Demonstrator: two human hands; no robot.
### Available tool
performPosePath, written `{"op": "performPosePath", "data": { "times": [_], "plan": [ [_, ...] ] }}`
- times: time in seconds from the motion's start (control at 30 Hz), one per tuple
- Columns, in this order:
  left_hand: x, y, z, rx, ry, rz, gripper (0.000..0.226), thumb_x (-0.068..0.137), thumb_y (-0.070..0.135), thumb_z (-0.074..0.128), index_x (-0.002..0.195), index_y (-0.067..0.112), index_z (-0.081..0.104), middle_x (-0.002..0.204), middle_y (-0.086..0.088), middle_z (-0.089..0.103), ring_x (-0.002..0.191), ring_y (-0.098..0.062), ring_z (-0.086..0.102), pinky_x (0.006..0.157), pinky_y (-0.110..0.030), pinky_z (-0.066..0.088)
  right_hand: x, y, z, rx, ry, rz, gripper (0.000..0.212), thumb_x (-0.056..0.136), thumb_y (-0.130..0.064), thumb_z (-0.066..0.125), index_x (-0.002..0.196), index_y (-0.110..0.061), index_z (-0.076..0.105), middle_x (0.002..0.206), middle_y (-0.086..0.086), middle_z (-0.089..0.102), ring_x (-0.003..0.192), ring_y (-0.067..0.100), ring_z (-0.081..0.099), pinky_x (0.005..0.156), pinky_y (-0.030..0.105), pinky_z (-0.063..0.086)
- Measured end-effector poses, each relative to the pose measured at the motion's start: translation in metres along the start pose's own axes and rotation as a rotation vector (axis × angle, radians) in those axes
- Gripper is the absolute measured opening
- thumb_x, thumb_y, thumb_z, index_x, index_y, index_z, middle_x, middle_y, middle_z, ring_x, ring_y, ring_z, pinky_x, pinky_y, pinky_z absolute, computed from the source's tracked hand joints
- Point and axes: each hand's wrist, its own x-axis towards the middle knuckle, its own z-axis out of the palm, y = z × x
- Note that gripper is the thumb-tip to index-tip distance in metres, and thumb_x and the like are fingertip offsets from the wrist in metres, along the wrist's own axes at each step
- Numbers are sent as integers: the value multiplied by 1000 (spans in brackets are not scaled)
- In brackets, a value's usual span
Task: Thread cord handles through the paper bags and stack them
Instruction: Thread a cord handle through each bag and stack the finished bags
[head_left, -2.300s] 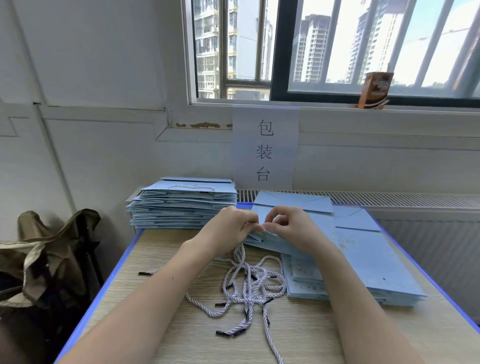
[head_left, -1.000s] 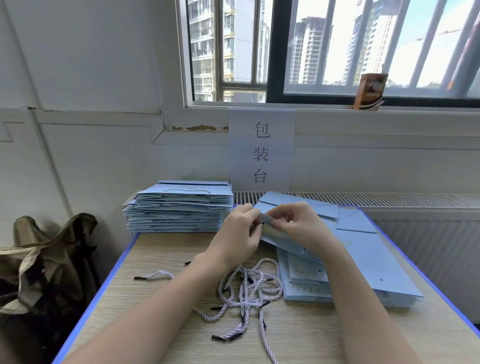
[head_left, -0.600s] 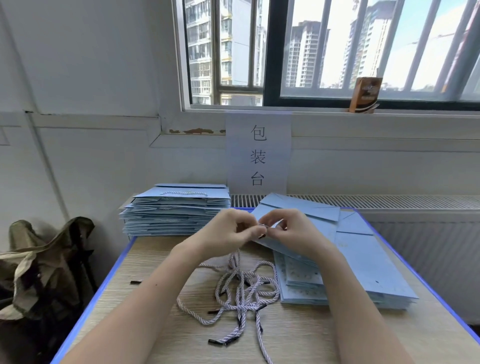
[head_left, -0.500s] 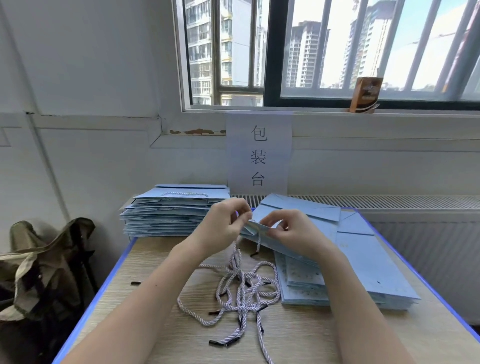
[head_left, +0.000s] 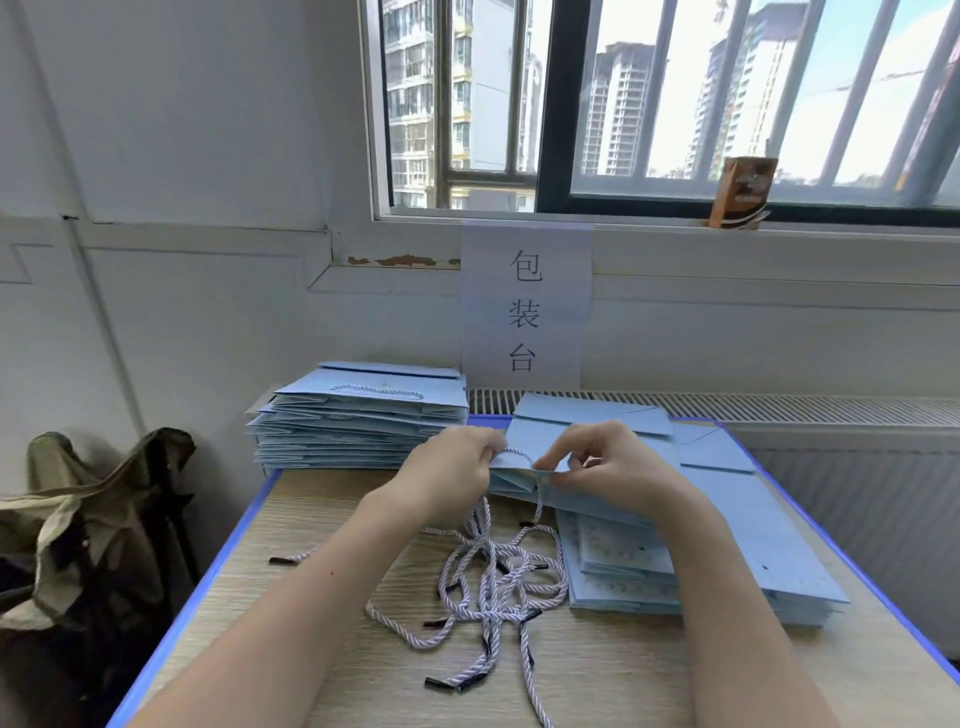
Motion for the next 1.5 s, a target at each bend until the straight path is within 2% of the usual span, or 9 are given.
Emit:
{"op": "performPosePath", "data": {
  "times": [0.13, 0.27, 0.57, 0.83, 1.0, 1.13, 1.27, 1.37, 1.5],
  "plan": [
    [-2, -1, 0, -83, -20, -12, 32, 98, 11, 50, 124, 24, 63, 106, 5, 65, 95, -17, 64, 89, -39, 53, -3, -3, -3, -23, -66, 30, 6, 79, -31, 83, 81, -35, 80, 69, 5, 46, 62, 15, 35, 60, 26, 30],
    [-4, 2, -6, -4, 37, 19, 20, 91, 13, 54, 95, 21, 71, 93, 6, 66, 87, -17, 65, 83, -40, 54, -5, -3, -4, -18, -107, 66, 7, 81, -32, 82, 85, -37, 79, 67, 4, 44, 61, 16, 33, 60, 27, 28],
    [-4, 11, -12, -189, 568, 179, 13, 97, 10, 56, 99, 16, 67, 87, 7, 65, 66, -4, 52, 66, -27, 47, -4, -2, -3, -44, -181, 149, 14, 82, -22, 81, 88, -34, 80, 64, 1, 40, 53, 9, 31, 54, 23, 26],
    [-3, 12, -12, -463, 259, 74, 36, 99, 33, 58, 70, 12, 64, 54, -3, 62, 49, -20, 58, 53, -35, 50, -2, -4, 3, -6, -133, 140, 17, 81, -32, 82, 89, -21, 71, 71, -12, 64, 60, 4, 53, 58, 17, 41],
    [-6, 18, -19, -1016, 2, -110, 32, 100, 25, 58, 79, 2, 65, 57, -8, 60, 38, -14, 40, 39, -22, 25, -4, -14, 7, 164, -171, 127, 38, 83, -57, 71, 88, -19, 75, 76, -3, 68, 73, 12, 56, 72, 32, 43],
    [-6, 18, -21, -1194, -39, -88, 25, 97, 21, 60, 90, 0, 69, 63, -6, 60, 39, -12, 38, 38, -20, 22, 0, -18, 19, 74, -178, 46, 22, 82, -49, 77, 86, -27, 78, 84, 11, 71, 75, 11, 58, 76, 33, 46],
    [-3, 15, -20, -1219, 21, -61, 27, 93, 21, 66, 102, -4, 71, 67, -2, 58, 43, -12, 37, 39, -20, 23, 1, -19, 19, 108, -165, 93, 13, 92, -23, 69, 82, -17, 74, 71, 3, 67, 68, 15, 54, 66, 30, 45],
    [0, 14, -17, -1223, 95, -88, 23, 99, 18, 58, 101, 1, 72, 71, -4, 61, 46, -14, 41, 41, -19, 28, 5, -16, 16, 324, 11, 206, 21, 101, -10, 47, 82, -8, 57, 65, 4, 63, 67, 22, 50, 62, 33, 40],
    [1, 9, -8, -678, 145, 51, 15, 97, 18, 61, 98, 11, 74, 82, 0, 70, 70, -12, 61, 62, -21, 49, 7, -8, 6, 368, 215, 310, 26, 108, -22, 37, 85, -10, 42, 59, 11, 63, 47, 20, 47, 47, 26, 34]
  ]
}}
